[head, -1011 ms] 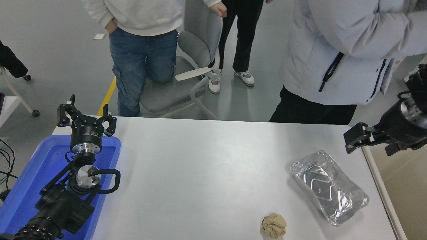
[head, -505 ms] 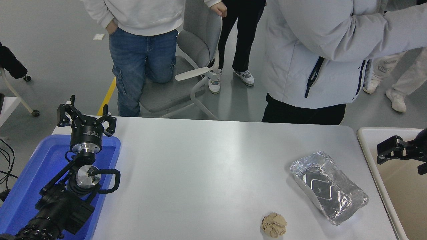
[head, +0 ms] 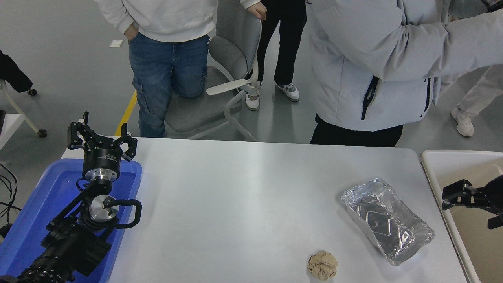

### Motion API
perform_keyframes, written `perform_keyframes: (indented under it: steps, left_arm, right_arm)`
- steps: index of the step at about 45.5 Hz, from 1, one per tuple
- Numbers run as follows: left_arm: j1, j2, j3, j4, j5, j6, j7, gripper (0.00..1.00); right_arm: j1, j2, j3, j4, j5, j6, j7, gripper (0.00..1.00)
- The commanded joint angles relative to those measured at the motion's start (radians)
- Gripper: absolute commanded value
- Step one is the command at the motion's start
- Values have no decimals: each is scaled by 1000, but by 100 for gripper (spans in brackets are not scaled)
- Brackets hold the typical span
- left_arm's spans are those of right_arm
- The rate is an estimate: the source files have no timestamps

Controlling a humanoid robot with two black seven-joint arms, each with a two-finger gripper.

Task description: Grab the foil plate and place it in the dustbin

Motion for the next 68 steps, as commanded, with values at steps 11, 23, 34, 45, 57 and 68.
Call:
perform_keyframes:
  steps: [11,23,34,45,57,68]
  left_arm:
    - [0,0,0,0,0,0,0,99]
    - [0,0,0,0,0,0,0,99]
    - [0,0,0,0,0,0,0,99]
    - [0,0,0,0,0,0,0,99]
    - [0,0,0,0,0,0,0,99]
    - [0,0,0,0,0,0,0,99]
  right_arm:
    - [-225,6,156,9,59,-124,1,100]
    - [-314,51,215,8,82,-176,-1,100]
    - [-378,94,247,-8,81,-216,-1,100]
    - [-458,152,290,-75,82,-265,-2,100]
    - [-504,166,302,-159,87,-275,-2,100]
    - [-532,176,310,-196,87,-275,-2,93]
